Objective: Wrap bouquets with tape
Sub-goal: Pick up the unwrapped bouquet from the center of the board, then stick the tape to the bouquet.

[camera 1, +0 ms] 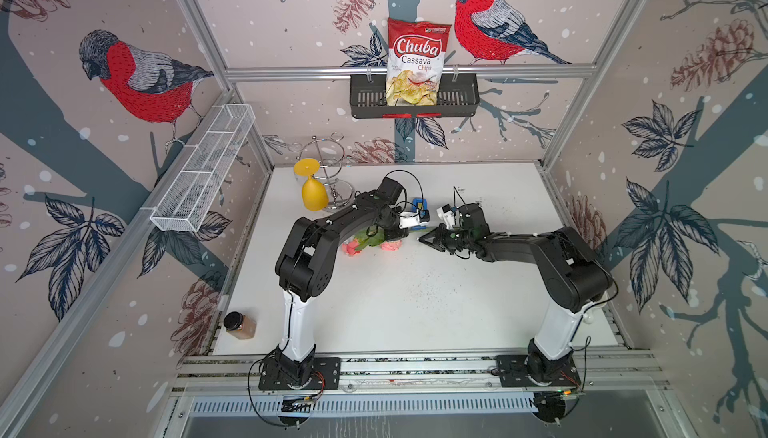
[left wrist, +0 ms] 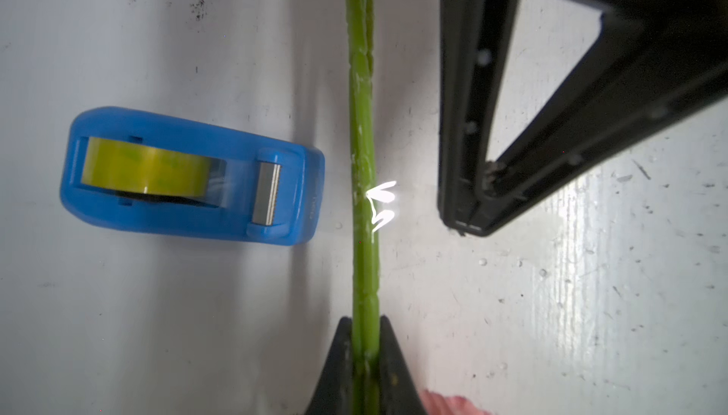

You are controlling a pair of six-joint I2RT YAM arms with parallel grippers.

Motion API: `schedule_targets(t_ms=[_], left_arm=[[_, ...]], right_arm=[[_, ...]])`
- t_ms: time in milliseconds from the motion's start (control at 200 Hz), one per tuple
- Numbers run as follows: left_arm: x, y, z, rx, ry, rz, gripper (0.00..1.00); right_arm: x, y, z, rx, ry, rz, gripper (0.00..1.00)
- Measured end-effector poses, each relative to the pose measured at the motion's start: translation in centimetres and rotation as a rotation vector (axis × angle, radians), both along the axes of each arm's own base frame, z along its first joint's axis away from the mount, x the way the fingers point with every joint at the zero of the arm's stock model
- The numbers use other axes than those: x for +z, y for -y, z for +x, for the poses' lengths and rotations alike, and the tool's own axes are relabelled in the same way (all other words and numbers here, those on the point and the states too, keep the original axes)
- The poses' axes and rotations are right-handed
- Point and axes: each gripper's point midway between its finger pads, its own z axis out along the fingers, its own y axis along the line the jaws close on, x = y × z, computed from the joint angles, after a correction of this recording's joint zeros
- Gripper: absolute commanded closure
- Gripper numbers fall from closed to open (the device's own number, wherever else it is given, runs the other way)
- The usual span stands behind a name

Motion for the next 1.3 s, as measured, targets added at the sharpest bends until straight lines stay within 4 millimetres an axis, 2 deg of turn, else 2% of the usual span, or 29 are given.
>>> schedule_targets(t_ms=[275,400,515,590,630,776,846,976,1111,1201,1301], left_arm=[[0.5,0.0,-0.4,0.002,0.001,-0.019,1.0],[0.6,0.1,-0.3,0.001,0.005,-0.024,1.0],[0.7,0.1,-0.3,0.001,0.007,-0.026,1.0],[0.8,0.2,-0.4,-0.001,0.007,-0.03,1.0],[0.9,0.2,-0.4,-0.002,0.008,-0.031,1.0],[0.9,0.1,-0.4,-0.001,0.01,-0.03,1.0],[0.9,0.1,-0.3,-0.001,0.013,-0.026,1.0],[0.8,-0.1,-0.2,0.0,0.02,-0.016,1.0],[0.7,-0.3,0.0,-0.002,0.032,0.0,1.0],[0.7,-0.2,0.1,-0.004,0.032,0.001,1.0],[0.7,-0.2,0.2,-0.004,0.033,0.0,1.0]], right_arm=[[-0.5,0.2,1.0,-0.051,0.04,-0.028,0.91],[-1.2,0.9,1.6,-0.103,0.048,-0.069,0.8],[-1.4,1.2,2.2,-0.137,0.062,-0.093,0.76],[-1.3,1.5,2.3,-0.156,0.072,-0.109,0.64],[-1.1,1.8,2.1,-0.166,0.08,-0.12,0.62],[0.3,3.3,1.3,-0.189,0.141,-0.173,0.58],[1.2,4.4,0.7,-0.209,0.177,-0.208,0.53],[4.2,6.3,-0.7,-0.257,0.308,-0.257,0.44],[7.7,7.5,-2.2,-0.27,0.544,-0.301,0.38],[9.7,7.4,-4.0,-0.22,0.776,-0.338,0.29],[10.5,6.7,-5.7,-0.084,1.05,-0.432,0.3]])
